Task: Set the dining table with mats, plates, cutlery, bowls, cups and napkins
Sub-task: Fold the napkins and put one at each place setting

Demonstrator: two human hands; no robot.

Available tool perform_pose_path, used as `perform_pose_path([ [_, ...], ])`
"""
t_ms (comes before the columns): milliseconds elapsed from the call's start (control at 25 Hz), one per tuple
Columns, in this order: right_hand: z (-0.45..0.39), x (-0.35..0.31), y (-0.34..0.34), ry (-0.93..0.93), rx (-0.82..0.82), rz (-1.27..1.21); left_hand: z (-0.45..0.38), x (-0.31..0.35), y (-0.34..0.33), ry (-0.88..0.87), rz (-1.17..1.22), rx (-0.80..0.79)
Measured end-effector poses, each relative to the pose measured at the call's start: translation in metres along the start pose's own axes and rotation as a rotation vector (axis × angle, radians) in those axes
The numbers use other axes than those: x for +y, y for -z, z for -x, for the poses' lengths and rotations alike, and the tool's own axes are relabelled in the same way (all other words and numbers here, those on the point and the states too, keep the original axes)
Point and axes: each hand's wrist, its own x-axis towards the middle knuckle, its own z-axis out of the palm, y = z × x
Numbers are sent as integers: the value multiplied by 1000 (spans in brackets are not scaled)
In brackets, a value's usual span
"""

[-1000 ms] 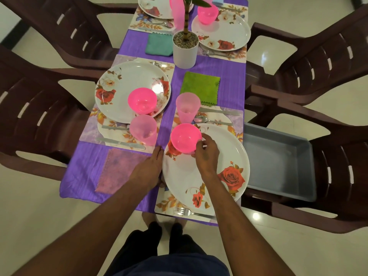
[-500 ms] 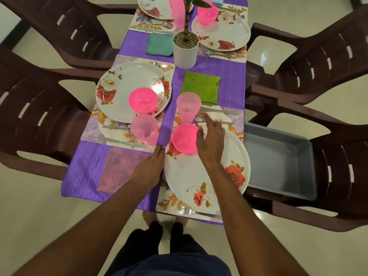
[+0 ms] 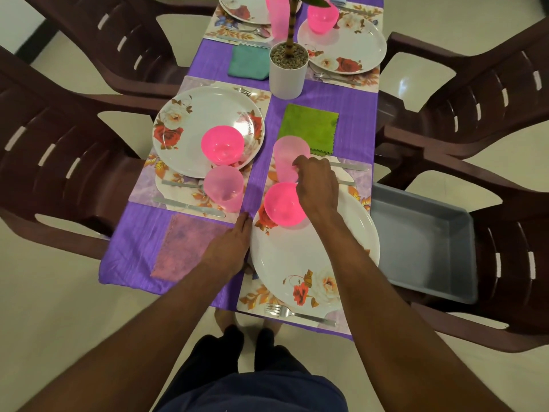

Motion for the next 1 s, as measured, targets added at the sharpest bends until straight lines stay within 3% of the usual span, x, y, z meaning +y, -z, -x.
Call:
perform_pose_path([
  [400,16,5,-3,-37,-41,-194,-1,2,1,3,0,-5],
  [680,61,0,-2,-44,169,-527,4,5,4,16,60,-22],
  [920,106,-24,-21,-2,35,-576,20,1,7,13,203,14],
  [1000,99,-40,-19,29,3,-599,32,-9,12,-13,315,94],
])
